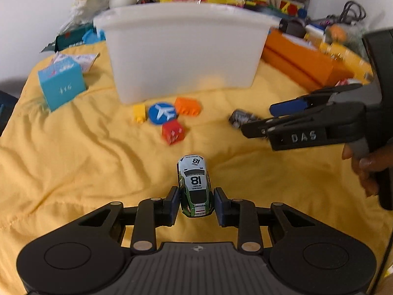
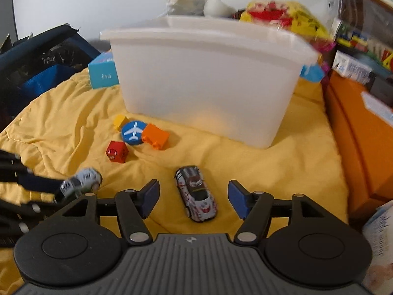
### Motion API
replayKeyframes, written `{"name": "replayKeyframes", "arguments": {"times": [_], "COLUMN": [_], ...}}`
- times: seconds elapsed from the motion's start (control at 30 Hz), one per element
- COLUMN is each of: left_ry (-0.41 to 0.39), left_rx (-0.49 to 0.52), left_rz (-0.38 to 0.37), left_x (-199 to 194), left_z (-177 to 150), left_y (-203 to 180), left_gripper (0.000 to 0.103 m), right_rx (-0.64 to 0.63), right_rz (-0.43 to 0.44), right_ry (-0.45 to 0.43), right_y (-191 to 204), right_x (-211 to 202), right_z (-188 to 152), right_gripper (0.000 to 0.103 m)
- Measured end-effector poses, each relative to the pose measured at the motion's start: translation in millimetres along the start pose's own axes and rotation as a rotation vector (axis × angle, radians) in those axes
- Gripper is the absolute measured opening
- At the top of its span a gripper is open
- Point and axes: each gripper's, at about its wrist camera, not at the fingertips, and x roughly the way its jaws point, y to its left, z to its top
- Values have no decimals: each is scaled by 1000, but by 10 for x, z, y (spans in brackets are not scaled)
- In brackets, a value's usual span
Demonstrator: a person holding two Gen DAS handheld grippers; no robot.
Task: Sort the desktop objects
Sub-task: 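Grasp the green-white toy car with the left tool while the right tool grasps the white-red car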
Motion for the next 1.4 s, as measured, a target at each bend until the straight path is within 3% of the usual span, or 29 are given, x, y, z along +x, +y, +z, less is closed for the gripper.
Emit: {"name": "replayKeyframes", "arguments": {"times": [0.1, 0.13, 0.17, 0.3, 0.5, 0.63, 0.97, 1.2, 1.27, 1.4], "left_ry": [7, 13, 14, 15, 15, -29, -23, -19, -24, -110], "left_rx": [-4, 0, 6, 64, 26, 53, 84, 70, 71, 103], "left_rz": [2, 2, 1, 20, -7, -4, -29, -36, -36, -2], "left_x": [24, 30, 24, 31, 4, -130, -128, -93, -105, -300], "left_z": [-28, -30, -43, -67, -32, 25, 43, 46, 62, 217], "left_y": [6, -1, -12, -80, -26, -61, -161, -134, -127, -138], "left_gripper": [35, 37, 37, 35, 34, 34, 34, 34, 34, 34], "right_rx": [14, 16, 20, 9, 3, -23, 55, 61, 26, 5], "right_rz": [16, 12, 18, 30, 33, 34, 53, 50, 42, 46], "right_ry": [50, 58, 53, 53, 32, 9, 86, 75, 67, 44], "right_y": [-21, -30, -41, -54, -16, 51, 23, 49, 88, 101], "right_x": [79, 86, 66, 7, -174, -344, -227, -114, -103, -232], "right_z": [-47, -66, -75, -88, -35, -43, -242, -213, -200, -122], "right_gripper": [48, 36, 34, 33, 33, 33, 33, 44, 33, 32]}}
